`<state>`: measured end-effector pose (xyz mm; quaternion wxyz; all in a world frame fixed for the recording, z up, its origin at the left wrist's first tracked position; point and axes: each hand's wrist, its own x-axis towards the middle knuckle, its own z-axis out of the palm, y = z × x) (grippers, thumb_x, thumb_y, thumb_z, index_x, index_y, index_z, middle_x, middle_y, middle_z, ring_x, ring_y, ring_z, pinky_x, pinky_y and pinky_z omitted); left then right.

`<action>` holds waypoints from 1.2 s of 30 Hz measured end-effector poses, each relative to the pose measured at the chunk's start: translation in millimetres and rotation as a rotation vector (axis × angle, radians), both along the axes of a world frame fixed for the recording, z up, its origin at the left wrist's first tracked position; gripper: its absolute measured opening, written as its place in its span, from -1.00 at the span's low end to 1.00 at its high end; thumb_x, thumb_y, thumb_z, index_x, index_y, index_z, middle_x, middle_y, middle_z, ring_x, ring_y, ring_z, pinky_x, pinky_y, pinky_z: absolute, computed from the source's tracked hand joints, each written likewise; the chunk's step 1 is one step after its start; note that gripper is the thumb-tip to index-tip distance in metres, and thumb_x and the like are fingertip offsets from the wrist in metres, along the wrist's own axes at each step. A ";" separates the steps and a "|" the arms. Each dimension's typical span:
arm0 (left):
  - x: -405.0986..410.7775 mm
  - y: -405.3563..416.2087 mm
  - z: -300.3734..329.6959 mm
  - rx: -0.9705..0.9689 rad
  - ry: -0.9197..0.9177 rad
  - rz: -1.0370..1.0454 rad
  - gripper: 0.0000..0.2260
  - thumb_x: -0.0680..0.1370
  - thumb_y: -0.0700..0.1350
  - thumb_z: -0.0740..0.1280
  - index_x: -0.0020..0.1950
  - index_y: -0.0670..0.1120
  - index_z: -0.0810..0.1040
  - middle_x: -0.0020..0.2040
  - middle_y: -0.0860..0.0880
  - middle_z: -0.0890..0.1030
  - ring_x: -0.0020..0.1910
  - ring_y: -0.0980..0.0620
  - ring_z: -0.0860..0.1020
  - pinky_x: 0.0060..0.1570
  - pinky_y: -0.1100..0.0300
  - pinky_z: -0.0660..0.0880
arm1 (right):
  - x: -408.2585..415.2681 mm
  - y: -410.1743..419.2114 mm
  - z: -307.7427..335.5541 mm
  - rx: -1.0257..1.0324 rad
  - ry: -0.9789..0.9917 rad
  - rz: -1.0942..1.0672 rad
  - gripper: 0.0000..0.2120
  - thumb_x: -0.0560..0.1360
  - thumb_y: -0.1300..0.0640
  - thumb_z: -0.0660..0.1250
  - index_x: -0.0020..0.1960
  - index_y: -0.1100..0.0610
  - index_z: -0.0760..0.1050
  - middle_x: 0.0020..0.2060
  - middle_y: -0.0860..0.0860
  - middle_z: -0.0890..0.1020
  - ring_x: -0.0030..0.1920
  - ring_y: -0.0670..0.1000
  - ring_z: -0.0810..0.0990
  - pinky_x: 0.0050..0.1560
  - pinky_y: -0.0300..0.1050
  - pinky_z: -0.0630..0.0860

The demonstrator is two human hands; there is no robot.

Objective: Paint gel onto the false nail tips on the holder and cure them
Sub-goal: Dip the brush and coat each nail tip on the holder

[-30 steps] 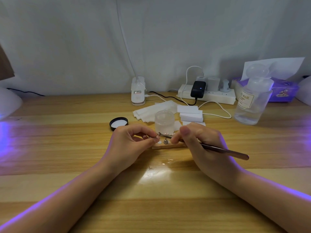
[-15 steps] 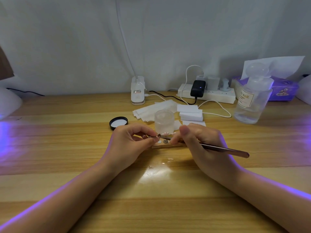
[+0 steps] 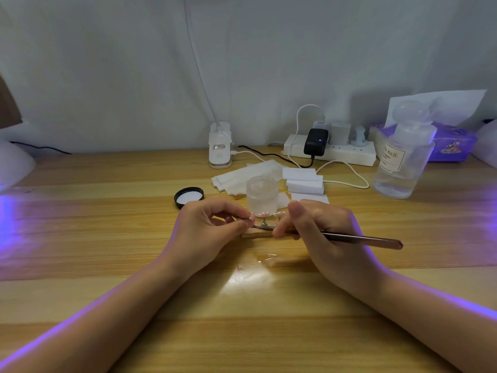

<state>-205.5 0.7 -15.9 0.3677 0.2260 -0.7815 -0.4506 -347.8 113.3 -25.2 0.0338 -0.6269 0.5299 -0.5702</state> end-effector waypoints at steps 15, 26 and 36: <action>-0.4 -1.6 -0.9 -0.012 0.000 0.010 -0.82 0.31 -0.21 0.50 -0.31 0.08 0.64 -0.32 0.11 0.64 -0.33 0.15 0.56 -0.33 0.42 0.47 | 0.1 0.2 0.4 -0.053 -0.006 -0.012 -0.49 0.55 -0.11 0.02 -0.26 0.16 0.59 -0.32 -0.09 0.60 -0.22 -0.20 0.57 -0.19 -0.42 0.41; -0.8 -1.4 -2.3 0.018 0.047 -0.041 -0.90 0.27 -0.06 0.43 -0.26 0.11 0.69 -0.19 0.11 0.69 -0.15 0.08 0.63 -0.13 0.31 0.56 | -1.5 0.4 2.7 -0.083 -0.037 -0.100 -0.59 0.55 0.01 0.08 -0.26 0.20 0.58 -0.32 -0.06 0.60 -0.24 -0.19 0.54 -0.17 -0.40 0.38; -2.0 -1.4 -1.7 0.012 0.041 -0.069 -0.88 0.29 -0.14 0.42 -0.21 0.02 0.66 -0.21 0.12 0.67 -0.23 0.23 0.60 -0.25 0.45 0.48 | -1.5 -0.1 0.0 -0.036 -0.021 -0.039 -0.55 0.53 -0.10 0.05 -0.25 0.11 0.58 -0.29 -0.13 0.61 -0.19 -0.20 0.58 -0.14 -0.39 0.42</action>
